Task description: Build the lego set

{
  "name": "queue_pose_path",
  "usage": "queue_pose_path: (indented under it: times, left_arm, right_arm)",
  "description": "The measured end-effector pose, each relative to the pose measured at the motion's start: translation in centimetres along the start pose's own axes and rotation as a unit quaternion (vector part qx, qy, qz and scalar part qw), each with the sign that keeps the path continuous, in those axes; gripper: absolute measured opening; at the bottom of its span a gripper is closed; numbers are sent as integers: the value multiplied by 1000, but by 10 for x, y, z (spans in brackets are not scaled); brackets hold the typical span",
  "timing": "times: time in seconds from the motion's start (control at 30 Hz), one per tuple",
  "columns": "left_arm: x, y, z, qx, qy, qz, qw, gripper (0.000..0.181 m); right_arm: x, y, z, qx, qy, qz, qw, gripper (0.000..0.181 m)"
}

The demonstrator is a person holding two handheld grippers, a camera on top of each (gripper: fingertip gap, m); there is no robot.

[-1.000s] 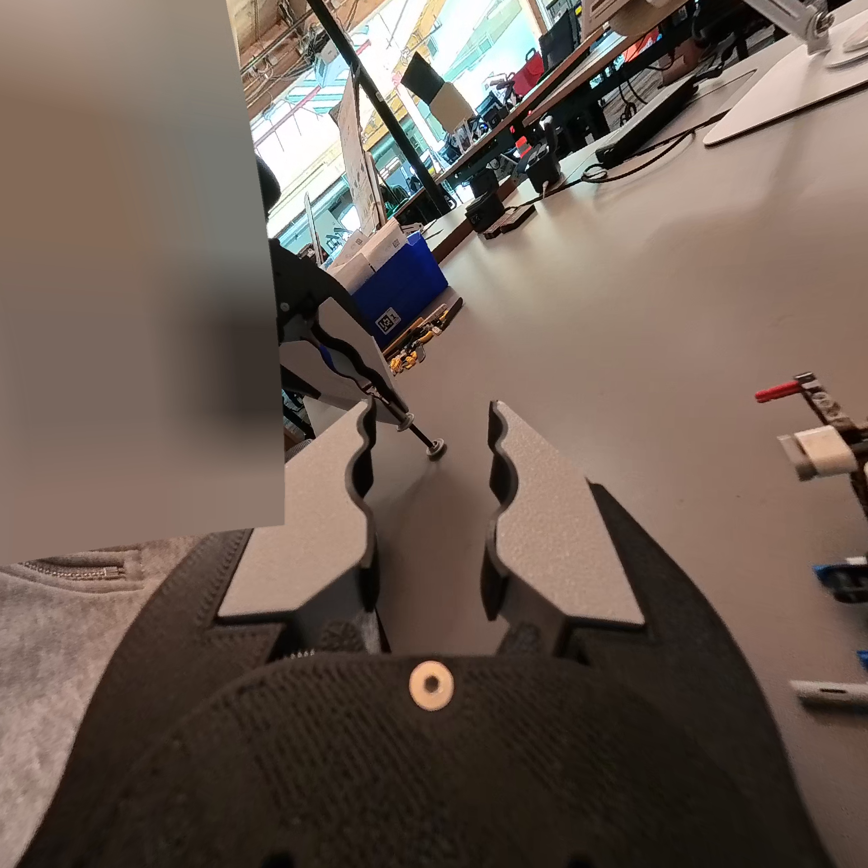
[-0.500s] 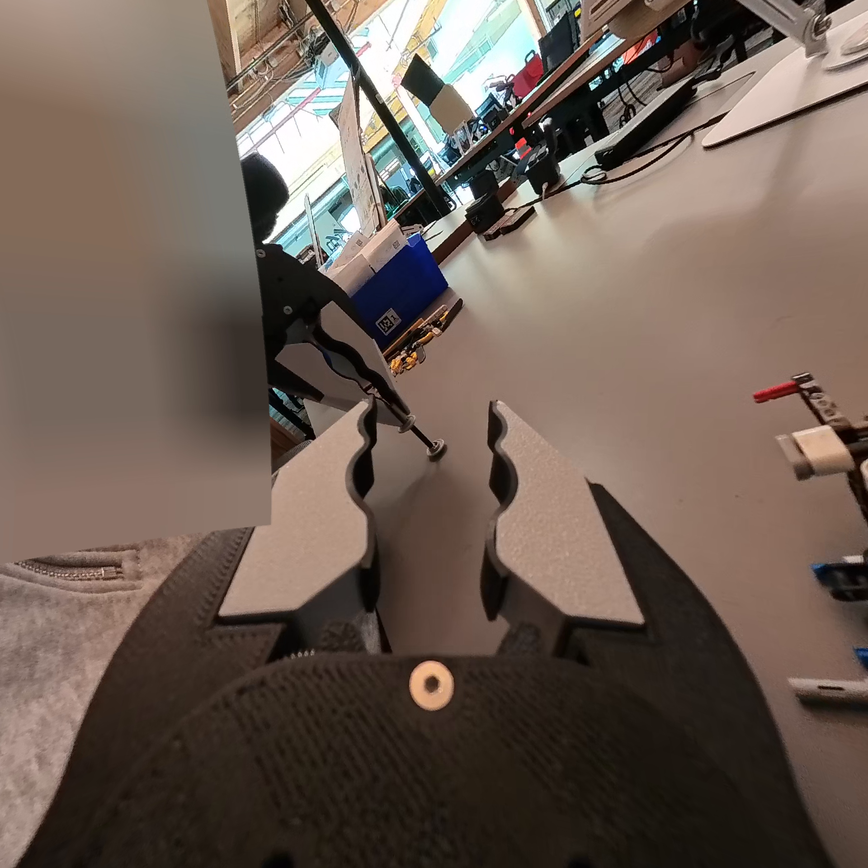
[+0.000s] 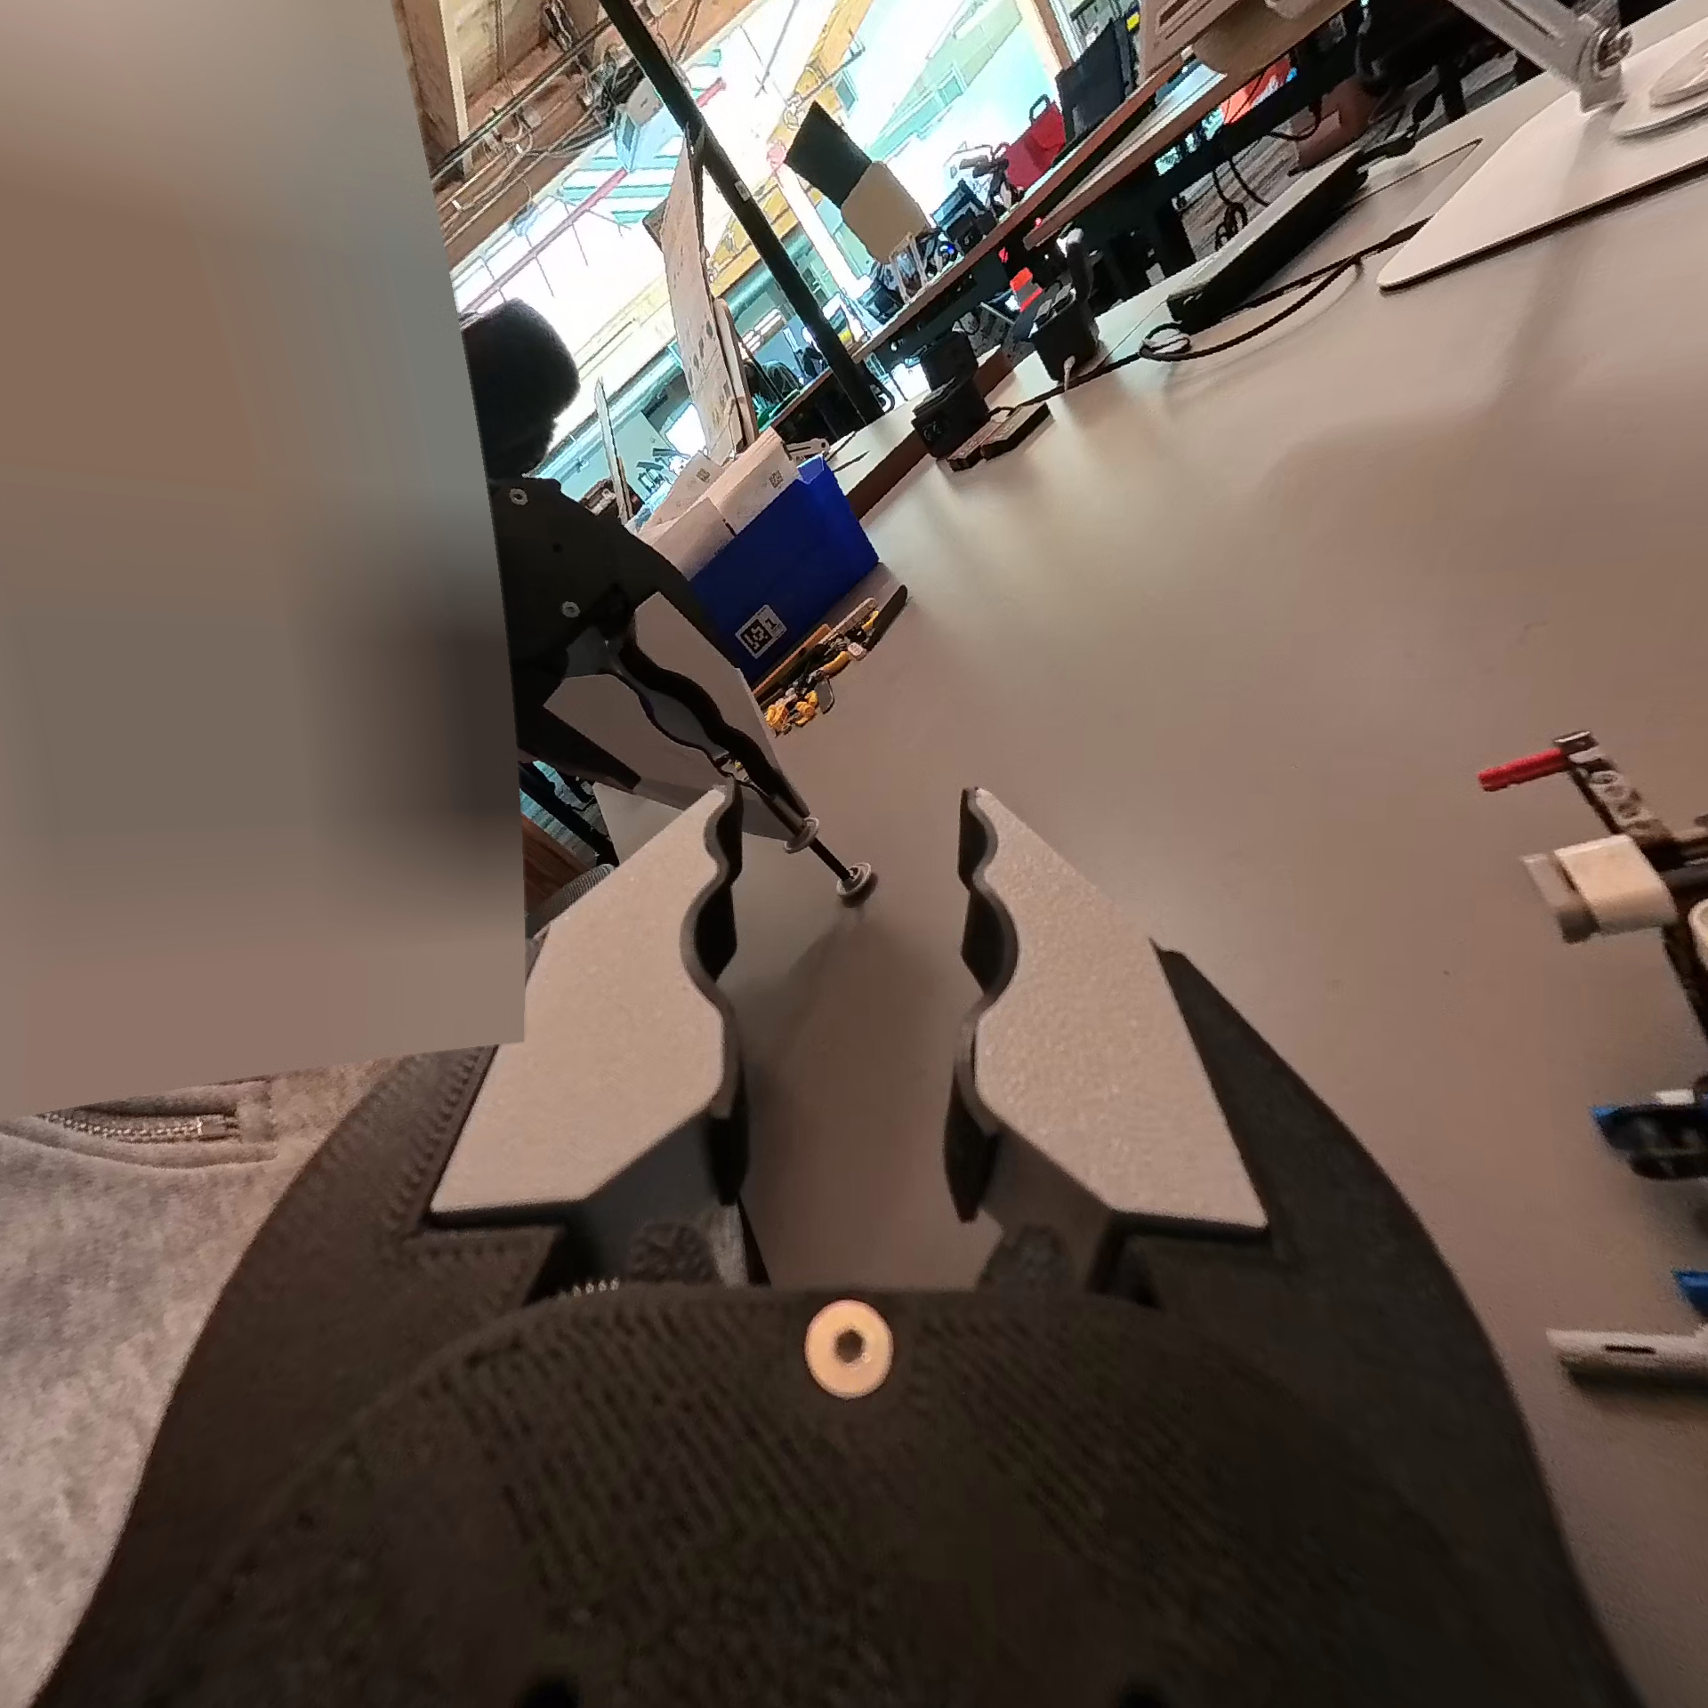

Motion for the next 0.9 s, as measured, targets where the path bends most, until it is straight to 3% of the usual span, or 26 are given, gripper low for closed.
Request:
queue_pose_path:
  times: [0.33, 0.57, 0.7, 0.9]
  left_arm:
    - [-1, -1, -1, 1, -2, 3, 1000, 8]
    - [-5, 1, -2, 3, -38, 19, 999, 8]
    - [2, -1, 7, 66, -143, 1, 988, 7]
    - [21, -30, 23, 204, -337, -34, 918, 7]
  right_arm:
    - [0, 0, 0, 0, -1, 0, 1000, 46]
    - [0, 0, -1, -4, 1, 6, 1000, 49]
    - [-3, 2, -6, -8, 15, 17, 1000, 54]
    - [-11, 10, -24, -17, 29, 43, 999, 86]
Point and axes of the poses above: each gripper's, where its closed fingertips meet, z back along the fingers, x out of its top, y = z × x across the jaws, the point moved 8 cm from there along z, back along the fingers, and after that the axes turned 13 degrees about x, right-handed, at the moved point
